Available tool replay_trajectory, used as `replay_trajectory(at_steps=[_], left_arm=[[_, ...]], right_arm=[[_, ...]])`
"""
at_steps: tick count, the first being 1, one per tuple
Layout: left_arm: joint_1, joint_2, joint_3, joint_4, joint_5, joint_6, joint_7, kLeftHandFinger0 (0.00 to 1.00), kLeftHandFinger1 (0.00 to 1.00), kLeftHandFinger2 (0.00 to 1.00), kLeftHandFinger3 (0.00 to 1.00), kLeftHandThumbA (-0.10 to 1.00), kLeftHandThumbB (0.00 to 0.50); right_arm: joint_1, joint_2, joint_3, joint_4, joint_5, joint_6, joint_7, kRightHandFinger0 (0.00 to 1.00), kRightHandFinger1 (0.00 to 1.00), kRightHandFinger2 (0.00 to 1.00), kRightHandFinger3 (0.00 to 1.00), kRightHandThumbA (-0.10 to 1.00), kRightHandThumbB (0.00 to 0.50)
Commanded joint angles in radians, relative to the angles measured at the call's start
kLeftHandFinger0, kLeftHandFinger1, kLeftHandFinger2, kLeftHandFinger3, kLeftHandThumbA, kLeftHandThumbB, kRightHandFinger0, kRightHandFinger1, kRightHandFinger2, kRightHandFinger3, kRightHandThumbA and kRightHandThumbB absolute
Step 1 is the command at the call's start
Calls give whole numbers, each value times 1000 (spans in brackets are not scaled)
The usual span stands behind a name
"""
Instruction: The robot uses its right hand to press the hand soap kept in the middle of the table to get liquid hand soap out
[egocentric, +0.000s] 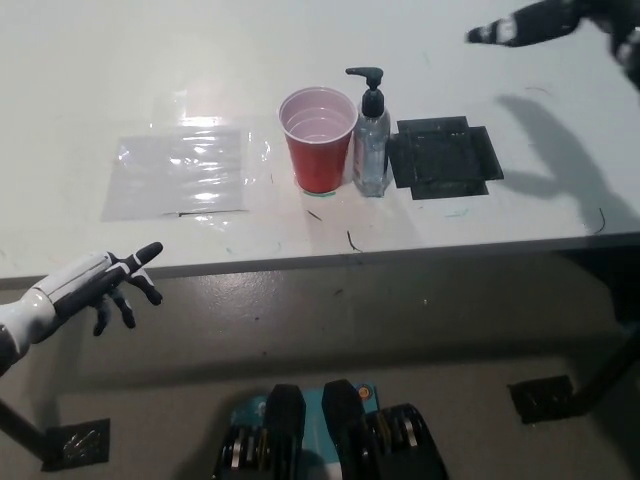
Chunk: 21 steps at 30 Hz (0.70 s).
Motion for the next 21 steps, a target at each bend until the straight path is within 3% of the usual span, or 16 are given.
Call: replay_trajectory(at_steps=[1, 5, 10, 14, 21], left_arm=[[-34, 32, 1, -18, 21, -15, -20, 233, 395, 614, 830, 1000, 164], [-36, 18, 9, -13, 14, -11, -21, 214, 387, 590, 808, 1000, 174], [-44, 16, 1, -9, 19, -4, -30, 171, 361, 565, 791, 1000, 175], [-50, 13, -6, -2, 23, -11, -38, 186, 361, 557, 790, 1000, 178], [-56, 13, -12, -4, 23, -13, -46, 151, 330, 528, 764, 1000, 173]], right_arm=[[-87, 16, 11, 33, -61, -92, 25, 1000, 1000, 1000, 1000, 1000, 394], [-103, 66, 50, 71, -97, -74, 35, 1000, 1000, 1000, 1000, 1000, 400], [-115, 123, 80, 131, -137, -85, 27, 1000, 1000, 1000, 1000, 1000, 448], [-117, 161, 113, 152, -177, -93, 28, 1000, 1000, 1000, 1000, 1000, 420], [-101, 234, 142, 248, -213, -167, -8, 1000, 1000, 1000, 1000, 1000, 435]])
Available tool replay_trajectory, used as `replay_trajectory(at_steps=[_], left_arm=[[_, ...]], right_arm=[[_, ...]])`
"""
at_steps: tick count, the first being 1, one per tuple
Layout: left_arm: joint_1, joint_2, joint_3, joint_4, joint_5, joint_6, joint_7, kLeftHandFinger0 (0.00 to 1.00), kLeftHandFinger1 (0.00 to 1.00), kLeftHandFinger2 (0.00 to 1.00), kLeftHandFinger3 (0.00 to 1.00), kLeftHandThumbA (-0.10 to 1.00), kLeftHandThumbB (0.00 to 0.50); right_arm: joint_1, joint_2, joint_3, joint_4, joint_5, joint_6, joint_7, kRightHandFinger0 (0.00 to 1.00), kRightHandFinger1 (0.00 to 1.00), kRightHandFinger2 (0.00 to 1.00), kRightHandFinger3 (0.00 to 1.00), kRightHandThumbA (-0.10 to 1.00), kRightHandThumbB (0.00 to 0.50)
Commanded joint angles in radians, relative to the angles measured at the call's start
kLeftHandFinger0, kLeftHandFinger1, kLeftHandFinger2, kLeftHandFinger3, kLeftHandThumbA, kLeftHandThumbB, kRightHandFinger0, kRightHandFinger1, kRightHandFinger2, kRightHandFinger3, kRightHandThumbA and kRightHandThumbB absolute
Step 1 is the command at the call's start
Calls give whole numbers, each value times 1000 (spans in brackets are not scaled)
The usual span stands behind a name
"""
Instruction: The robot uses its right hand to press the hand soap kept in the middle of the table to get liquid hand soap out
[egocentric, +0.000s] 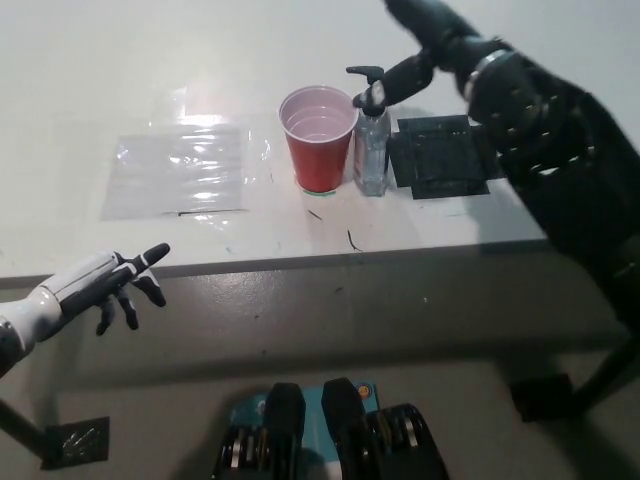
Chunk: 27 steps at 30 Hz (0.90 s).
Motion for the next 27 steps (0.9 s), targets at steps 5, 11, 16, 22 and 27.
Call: replay_trajectory(at_steps=[5, 11, 16, 22, 27], left_arm=[[-49, 23, -11, -13, 9, -11, -31, 163, 332, 525, 773, 1000, 190], [-54, 29, -7, -25, 1, -8, -45, 238, 362, 542, 744, 1000, 169], [-63, 35, -8, -15, 3, -11, -57, 247, 351, 525, 731, 1000, 190], [-67, 36, -1, -15, 9, -15, -54, 211, 333, 507, 708, 1000, 195], [-84, 49, -13, -21, 22, -7, -64, 220, 338, 506, 726, 1000, 193]], right_arm=[[-48, 54, 25, 70, -93, -117, -32, 1000, 1000, 1000, 1000, 1000, 400], [-53, 55, 56, 141, -135, -185, -35, 1000, 1000, 1000, 1000, 1000, 393], [-30, 41, 57, 149, -158, -225, -39, 1000, 1000, 1000, 1000, 1000, 390], [10, 25, 61, 158, -191, -273, -43, 1000, 1000, 1000, 1000, 1000, 375], [39, 16, 55, 182, -207, -305, -53, 1000, 1000, 1000, 1000, 1000, 402]])
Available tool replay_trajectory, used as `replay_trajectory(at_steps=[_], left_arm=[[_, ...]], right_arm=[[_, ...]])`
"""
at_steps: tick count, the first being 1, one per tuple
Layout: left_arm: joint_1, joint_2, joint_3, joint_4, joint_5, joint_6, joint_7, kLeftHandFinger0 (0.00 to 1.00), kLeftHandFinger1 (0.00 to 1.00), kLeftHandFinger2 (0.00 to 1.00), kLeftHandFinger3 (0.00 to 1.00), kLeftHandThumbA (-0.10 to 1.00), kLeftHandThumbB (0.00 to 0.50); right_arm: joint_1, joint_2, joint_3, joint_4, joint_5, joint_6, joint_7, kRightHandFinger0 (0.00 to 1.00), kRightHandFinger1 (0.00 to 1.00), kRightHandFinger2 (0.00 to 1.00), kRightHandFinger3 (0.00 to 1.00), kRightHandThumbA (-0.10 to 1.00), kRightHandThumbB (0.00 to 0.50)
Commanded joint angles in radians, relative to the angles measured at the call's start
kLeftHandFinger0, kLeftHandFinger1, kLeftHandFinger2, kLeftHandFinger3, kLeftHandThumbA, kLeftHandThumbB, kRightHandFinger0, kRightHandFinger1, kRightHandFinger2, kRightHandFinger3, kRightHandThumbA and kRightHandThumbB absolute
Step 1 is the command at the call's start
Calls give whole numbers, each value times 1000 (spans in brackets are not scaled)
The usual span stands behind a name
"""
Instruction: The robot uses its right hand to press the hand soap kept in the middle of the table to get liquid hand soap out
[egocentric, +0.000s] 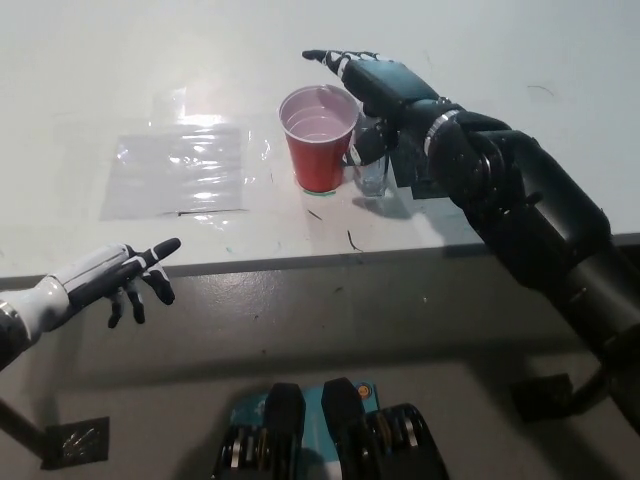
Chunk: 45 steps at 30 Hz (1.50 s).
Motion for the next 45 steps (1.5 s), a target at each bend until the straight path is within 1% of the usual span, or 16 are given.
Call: replay_trajectory(at_steps=[1, 4, 5, 7, 9, 14, 16, 19, 22, 26, 29, 32, 33, 37, 40, 45], left_arm=[[-52, 46, 3, -22, 13, 4, -31, 237, 342, 507, 731, 1000, 194], [-64, 45, 2, -15, 22, -6, -29, 227, 328, 500, 719, 1000, 198], [-69, 44, 3, -9, 23, -15, -30, 216, 318, 491, 713, 1000, 212], [-77, 44, 3, -6, 25, -15, -34, 215, 320, 492, 716, 1000, 226], [-82, 42, 5, -3, 29, -20, -31, 212, 312, 485, 711, 1000, 231], [-99, 45, 0, -1, 35, -15, -41, 214, 332, 523, 730, 1000, 208], [-109, 46, -3, 6, 44, -20, -41, 233, 342, 522, 730, 1000, 229], [-120, 41, -3, 16, 41, -20, -43, 225, 332, 511, 728, 1000, 234], [-128, 36, 2, 11, 37, -1, -42, 229, 336, 515, 723, 1000, 226], [-135, 38, 2, 8, 39, -5, -42, 224, 338, 519, 722, 1000, 220], [-143, 42, 2, 19, 37, -18, -46, 234, 345, 527, 731, 1000, 230], [-152, 44, -3, 17, 39, -13, -53, 207, 326, 509, 729, 1000, 230], [-152, 43, -2, 19, 38, -14, -53, 200, 320, 501, 727, 1000, 244], [-152, 43, 0, 13, 43, -15, -52, 207, 323, 502, 723, 1000, 264], [-150, 41, 4, 15, 40, -22, -50, 181, 310, 493, 718, 1000, 251], [-158, 45, 4, 17, 38, -24, -56, 182, 313, 496, 720, 1000, 261]], right_arm=[[6, -13, -3, 30, -34, -76, -29, 1000, 1000, 1000, 1000, 1000, 394], [23, -4, -5, 29, -36, -73, -21, 1000, 1000, 1000, 1000, 1000, 376], [37, 1, 3, 31, -44, -81, -23, 1000, 1000, 1000, 1000, 1000, 356], [44, 3, 7, 33, -53, -81, -21, 1000, 1000, 1000, 1000, 1000, 354], [57, 6, 14, 20, -63, -45, 2, 1000, 1000, 1000, 1000, 1000, 375], [92, 13, 6, 25, -55, -65, -2, 1000, 1000, 1000, 1000, 1000, 381], [95, 20, 9, 36, -60, -65, -3, 1000, 1000, 1000, 1000, 1000, 388], [105, 30, 11, 61, -65, -83, -15, 1000, 1000, 1000, 1000, 1000, 384], [108, 33, 20, 66, -77, -80, -9, 1000, 1000, 1000, 1000, 1000, 409], [120, 29, 44, 48, -111, -50, 10, 1000, 1000, 1000, 1000, 1000, 399], [130, 25, 51, 61, -128, -65, -7, 1000, 1000, 1000, 1000, 1000, 390], [146, 27, 59, 96, -139, -91, -26, 1000, 1000, 1000, 1000, 1000, 416], [147, 27, 63, 102, -144, -97, -31, 1000, 1000, 1000, 1000, 1000, 422], [158, 33, 82, 147, -175, -106, -65, 1000, 1000, 1000, 1000, 1000, 493], [163, 45, 91, 216, -189, -123, -97, 1000, 1000, 1000, 1000, 1000, 500], [170, 79, 84, 336, -186, -169, -159, 1000, 1000, 1000, 1000, 1000, 500]])
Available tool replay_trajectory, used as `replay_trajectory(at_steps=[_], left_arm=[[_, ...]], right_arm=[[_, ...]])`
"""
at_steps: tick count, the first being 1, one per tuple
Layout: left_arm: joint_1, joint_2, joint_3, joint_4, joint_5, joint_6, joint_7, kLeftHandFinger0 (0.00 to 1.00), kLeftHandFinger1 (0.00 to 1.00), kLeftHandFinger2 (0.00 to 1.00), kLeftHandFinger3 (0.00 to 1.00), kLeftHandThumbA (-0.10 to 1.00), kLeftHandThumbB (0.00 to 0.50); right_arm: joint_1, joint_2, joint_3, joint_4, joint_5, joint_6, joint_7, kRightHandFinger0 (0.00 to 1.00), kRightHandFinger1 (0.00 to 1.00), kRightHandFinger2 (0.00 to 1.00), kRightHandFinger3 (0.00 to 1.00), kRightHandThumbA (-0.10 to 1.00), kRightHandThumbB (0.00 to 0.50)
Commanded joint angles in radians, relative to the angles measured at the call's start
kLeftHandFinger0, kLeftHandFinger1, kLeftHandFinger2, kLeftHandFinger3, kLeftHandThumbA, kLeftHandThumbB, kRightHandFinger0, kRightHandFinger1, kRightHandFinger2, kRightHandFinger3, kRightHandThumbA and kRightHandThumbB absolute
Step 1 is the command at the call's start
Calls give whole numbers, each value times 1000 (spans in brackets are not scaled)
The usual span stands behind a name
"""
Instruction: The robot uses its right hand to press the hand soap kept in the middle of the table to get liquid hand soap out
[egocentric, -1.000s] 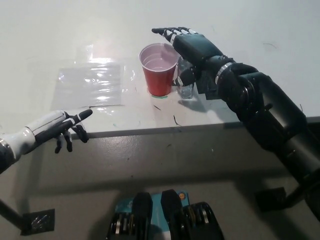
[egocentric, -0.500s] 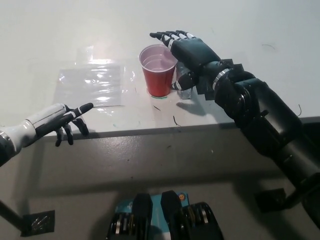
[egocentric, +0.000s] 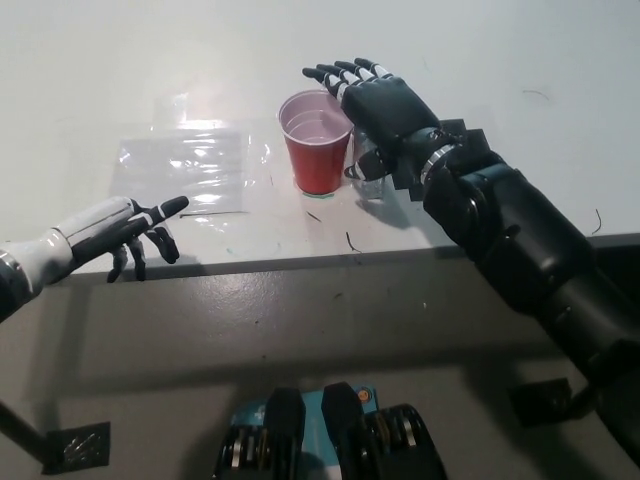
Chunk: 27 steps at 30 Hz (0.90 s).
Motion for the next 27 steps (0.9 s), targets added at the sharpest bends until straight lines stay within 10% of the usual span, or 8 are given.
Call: replay_trajectory(at_steps=[1, 27], left_arm=[[-52, 46, 14, -11, 9, -18, -18, 191, 321, 503, 724, 1000, 265], [-97, 49, 28, 11, -2, -34, -31, 172, 301, 489, 686, 1000, 244]], right_arm=[[120, 37, 36, 162, 1, -32, 49, 1000, 1000, 1000, 1000, 1000, 500], [145, 81, -19, 227, 45, -53, 92, 1000, 1000, 1000, 1000, 1000, 500]])
